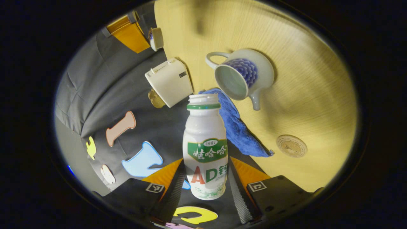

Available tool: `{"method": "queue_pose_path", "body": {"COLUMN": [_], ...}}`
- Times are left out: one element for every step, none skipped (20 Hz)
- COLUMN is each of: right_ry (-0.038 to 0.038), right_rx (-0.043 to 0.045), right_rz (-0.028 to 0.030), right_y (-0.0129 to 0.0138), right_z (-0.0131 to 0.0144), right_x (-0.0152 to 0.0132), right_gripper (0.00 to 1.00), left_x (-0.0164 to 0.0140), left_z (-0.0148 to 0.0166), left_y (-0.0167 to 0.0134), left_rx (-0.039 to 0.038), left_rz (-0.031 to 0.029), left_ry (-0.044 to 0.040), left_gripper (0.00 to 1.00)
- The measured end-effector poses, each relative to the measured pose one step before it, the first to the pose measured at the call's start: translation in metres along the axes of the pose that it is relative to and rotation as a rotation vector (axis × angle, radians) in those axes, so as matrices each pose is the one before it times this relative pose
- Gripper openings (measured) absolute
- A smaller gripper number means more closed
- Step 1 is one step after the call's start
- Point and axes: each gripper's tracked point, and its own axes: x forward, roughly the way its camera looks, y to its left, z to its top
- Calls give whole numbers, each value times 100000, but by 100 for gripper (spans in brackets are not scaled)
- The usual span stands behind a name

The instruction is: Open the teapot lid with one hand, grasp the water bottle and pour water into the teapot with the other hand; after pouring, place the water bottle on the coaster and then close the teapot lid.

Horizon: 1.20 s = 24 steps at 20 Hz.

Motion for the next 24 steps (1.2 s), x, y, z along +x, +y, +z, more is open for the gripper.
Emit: {"method": "queue_pose_path", "body": {"right_ry": [20,-24,38,30,73,69,-3,-123,-46,93,174,137,6,-179,-324,-109,-5,21,102,56,-360,-696,-553,-298], "right_rx": [107,88,101,148,67,19,84,240,339,366,184,-36,-80,4,119,161,313,212,56,-6,-41,-191,-584,-768], "right_rz": [56,3,-20,82,100,89,197,196,51,-116,-41,51,357,680,1013,1137,1312,1411,1210,1213,1302,1000,754,773], "right_y": [9,-16,-19,0,16,-13,15,41,-71,-57,-40,37,106,159,269,265,313,322,339,307,379,283,243,253], "right_z": [-56,28,-49,51,-52,18,-31,29,-14,-10,-124,-3,-67,47,33,42,-142,-55,-128,11,-15,94,38,-41], "right_x": [-37,-17,5,66,20,99,-130,25,66,28,71,27,18,-4,7,-50,17,84,104,84,-42,-37,76,102], "right_gripper": [11,11,11,11,11,11,11,11,11,11,11,11,11,11,11,11,11,11,11,11,11,11,11,11], "left_x": [-4,-7,60,48,-51,74,-61,69,-23,-3,-85,-31,187,227,128,118,-285,-640,-1066,-576,-269,-256,-7,-227], "left_z": [166,9,-10,41,-60,37,119,231,25,-29,-172,-132,-288,-181,-371,-237,-315,-478,-565,-128,-273,-148,-267,-142], "left_y": [61,106,93,62,59,41,-127,-248,-160,-182,-295,-310,-120,-182,-212,-68,136,260,269,182,293,271,223,119], "left_rx": [401,217,110,168,-167,-1150,-3310,-4766,-4448,-3749,-3692,-3574,-3654,-4427,-4711,-4720,-5147,-5770,-6315,-6835,-6925,-6946,-6671,-6318], "left_rz": [219,99,125,209,241,177,-311,35,631,976,581,465,411,199,753,1153,1588,1951,1652,2012,2460,2498,1940,1283], "left_ry": [-193,-170,-116,-54,-40,-413,-1169,-1761,-1369,-952,-456,-306,-200,-53,280,-10,95,389,-38,-375,-162,77,-108,47], "left_gripper": [87,86,86,87,87,87,87,87,80,80,80,80,80,80,87,80,80,80,80,87,80,83,80,80]}}
